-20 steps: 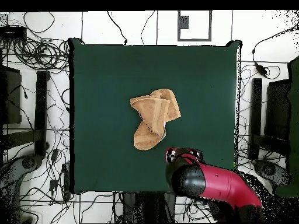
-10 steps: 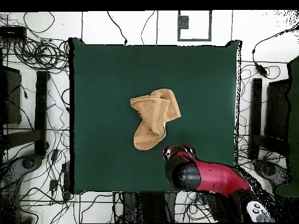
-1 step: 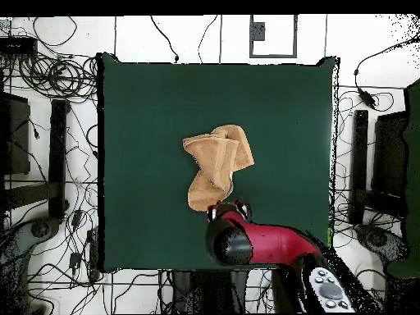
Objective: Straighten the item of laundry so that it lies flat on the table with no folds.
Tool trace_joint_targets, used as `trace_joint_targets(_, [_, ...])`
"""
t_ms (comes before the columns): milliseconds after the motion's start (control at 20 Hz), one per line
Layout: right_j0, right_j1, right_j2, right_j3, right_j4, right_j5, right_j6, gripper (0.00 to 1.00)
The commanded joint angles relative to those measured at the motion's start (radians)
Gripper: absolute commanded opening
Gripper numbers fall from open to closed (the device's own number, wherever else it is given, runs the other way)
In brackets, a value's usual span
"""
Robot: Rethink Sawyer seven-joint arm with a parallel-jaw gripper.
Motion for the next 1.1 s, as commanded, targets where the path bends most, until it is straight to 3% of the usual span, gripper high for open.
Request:
trace_joint_targets(50, [0.132, 0.046, -0.041, -0.054, 0.112, -0.133, 0.269, 1.0])
trace_joint_targets(250, [0.177, 0.076, -0.069, -0.06, 0.167, -0.221, 0.28, 1.0])
trace_joint_targets(650, [0.093, 0.14, 0.043, -0.096, 0.168, -0.278, 0.237, 1.0])
trace_joint_targets(1100, [0.072, 0.218, 0.06, -0.101, 0.175, -0.402, 0.263, 1.0])
